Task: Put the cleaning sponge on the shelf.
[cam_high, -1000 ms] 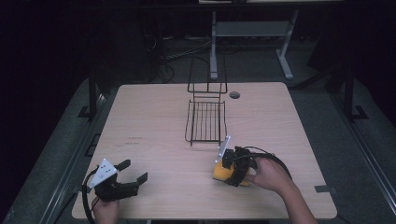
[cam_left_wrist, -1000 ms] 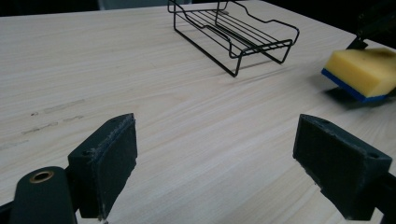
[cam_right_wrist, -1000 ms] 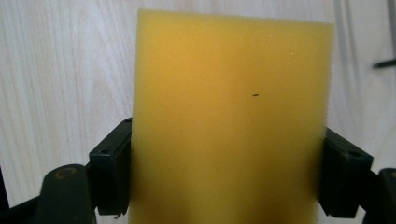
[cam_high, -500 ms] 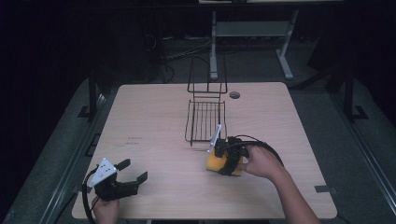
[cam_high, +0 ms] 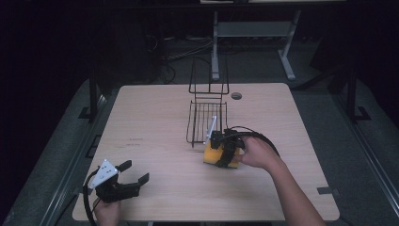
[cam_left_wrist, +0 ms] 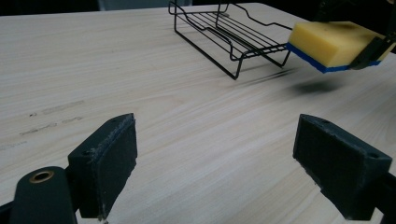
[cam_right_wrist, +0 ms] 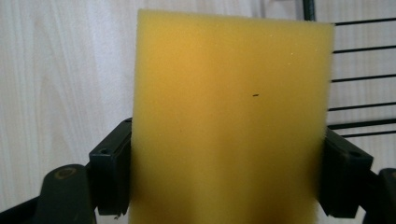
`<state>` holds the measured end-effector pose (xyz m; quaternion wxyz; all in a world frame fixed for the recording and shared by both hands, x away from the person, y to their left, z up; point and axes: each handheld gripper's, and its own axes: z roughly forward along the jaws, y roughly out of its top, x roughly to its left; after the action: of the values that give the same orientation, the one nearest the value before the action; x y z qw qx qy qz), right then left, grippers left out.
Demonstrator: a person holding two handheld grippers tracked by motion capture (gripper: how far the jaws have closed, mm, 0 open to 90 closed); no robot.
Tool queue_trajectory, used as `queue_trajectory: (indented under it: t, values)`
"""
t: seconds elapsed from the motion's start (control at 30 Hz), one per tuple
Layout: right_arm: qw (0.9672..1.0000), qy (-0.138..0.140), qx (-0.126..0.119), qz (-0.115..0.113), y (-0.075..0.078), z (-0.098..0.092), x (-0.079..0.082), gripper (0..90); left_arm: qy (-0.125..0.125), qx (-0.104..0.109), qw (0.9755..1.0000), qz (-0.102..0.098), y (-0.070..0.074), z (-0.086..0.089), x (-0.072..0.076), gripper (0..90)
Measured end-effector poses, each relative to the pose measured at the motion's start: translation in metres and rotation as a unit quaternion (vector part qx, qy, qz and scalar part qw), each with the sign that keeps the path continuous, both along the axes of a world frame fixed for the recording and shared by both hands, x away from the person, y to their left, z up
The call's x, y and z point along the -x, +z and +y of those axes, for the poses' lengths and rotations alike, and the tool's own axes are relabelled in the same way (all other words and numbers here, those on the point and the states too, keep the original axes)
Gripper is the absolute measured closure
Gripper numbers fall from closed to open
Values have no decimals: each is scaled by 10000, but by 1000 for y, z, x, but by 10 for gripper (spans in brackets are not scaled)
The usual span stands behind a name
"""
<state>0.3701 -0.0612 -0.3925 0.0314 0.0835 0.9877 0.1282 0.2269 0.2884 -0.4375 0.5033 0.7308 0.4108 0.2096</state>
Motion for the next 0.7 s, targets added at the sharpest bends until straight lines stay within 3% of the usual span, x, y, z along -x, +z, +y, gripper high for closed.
queue_trajectory:
  t: [0.53,0.7]
  values:
    - [10000,11,-72,24,8,12,-30,212,24,57,10000,-6,0,2,0,130]
    - [10000,-58,36,61,6,11,-40,213,-12,36,10000,2,0,0,0,129]
